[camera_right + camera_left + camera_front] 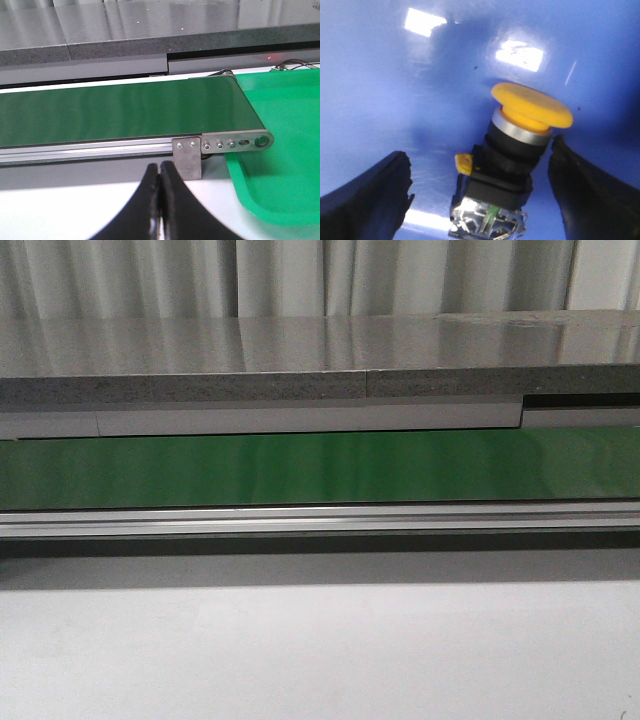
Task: Move button from left to right
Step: 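Close the left gripper on the button's black base and lift it, then carry the button onto the conveyor belt and release it with the left gripper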
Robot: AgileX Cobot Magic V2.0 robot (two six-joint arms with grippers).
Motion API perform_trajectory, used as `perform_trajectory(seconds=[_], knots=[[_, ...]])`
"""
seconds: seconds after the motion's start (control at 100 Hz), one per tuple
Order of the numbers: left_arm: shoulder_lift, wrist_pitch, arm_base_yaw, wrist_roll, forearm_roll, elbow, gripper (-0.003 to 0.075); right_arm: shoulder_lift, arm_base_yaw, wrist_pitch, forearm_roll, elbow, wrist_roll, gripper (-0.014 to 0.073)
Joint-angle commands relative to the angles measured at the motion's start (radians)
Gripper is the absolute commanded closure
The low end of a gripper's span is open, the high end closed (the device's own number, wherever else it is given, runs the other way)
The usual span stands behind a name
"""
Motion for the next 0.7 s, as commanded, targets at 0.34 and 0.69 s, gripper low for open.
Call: perform_trajectory(seconds=[0.34, 0.69], knots=[[-0.005, 0.016, -0.001, 0.001, -0.008, -0.017, 0.0368, -0.020, -0.006, -0.083, -0.001, -0.015, -0.003, 0.0661], [-0.047, 0.040, -0.001, 0.001, -0.010, -0.043, 0.0672, -0.020, -0.006, -0.083, -0.001, -0.015, -0.003, 0.0661]])
